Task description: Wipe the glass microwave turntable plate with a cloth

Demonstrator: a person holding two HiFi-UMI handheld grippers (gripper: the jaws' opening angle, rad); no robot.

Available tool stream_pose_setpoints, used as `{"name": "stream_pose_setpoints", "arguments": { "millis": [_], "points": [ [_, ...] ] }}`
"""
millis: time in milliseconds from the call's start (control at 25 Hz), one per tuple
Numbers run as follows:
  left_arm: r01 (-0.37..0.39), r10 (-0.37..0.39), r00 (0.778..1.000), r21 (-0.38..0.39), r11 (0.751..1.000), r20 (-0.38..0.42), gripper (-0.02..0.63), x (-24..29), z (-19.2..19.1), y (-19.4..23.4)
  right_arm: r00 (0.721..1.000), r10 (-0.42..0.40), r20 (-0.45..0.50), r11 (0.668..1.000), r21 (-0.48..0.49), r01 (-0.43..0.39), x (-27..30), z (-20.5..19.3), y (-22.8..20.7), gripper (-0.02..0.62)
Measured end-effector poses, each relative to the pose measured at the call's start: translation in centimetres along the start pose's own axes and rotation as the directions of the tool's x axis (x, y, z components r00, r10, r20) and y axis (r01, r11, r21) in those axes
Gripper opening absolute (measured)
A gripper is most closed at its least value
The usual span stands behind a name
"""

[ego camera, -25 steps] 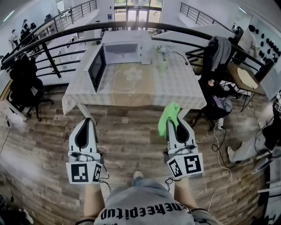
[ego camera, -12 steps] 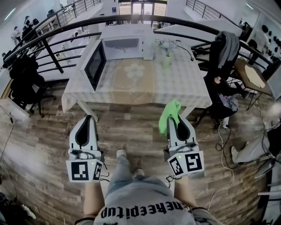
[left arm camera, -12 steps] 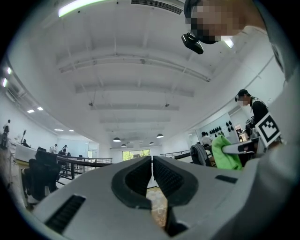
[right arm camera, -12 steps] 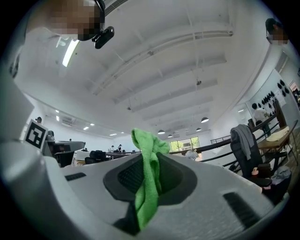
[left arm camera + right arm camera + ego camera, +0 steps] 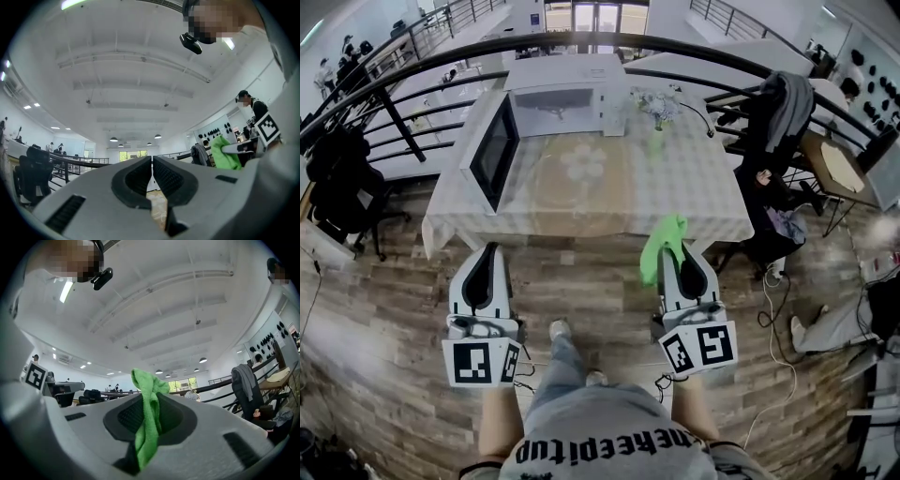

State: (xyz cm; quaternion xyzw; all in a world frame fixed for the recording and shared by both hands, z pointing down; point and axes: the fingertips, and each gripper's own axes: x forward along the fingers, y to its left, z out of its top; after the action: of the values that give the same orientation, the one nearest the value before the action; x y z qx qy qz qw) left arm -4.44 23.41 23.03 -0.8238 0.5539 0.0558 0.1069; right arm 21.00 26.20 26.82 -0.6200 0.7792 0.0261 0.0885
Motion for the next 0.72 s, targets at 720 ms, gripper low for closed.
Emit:
{"name": "stream_pose_setpoints", "arguments": {
  "millis": [720],
  "points": [
    [0.031, -0.031, 0.999, 0.010, 0.999, 0.016, 0.012, 13.6, -3.4, 10.9, 0.999, -0.036, 0.008, 0.999, 0.008, 0.036, 17.4, -2.0, 0.8, 0.054]
  ]
}}
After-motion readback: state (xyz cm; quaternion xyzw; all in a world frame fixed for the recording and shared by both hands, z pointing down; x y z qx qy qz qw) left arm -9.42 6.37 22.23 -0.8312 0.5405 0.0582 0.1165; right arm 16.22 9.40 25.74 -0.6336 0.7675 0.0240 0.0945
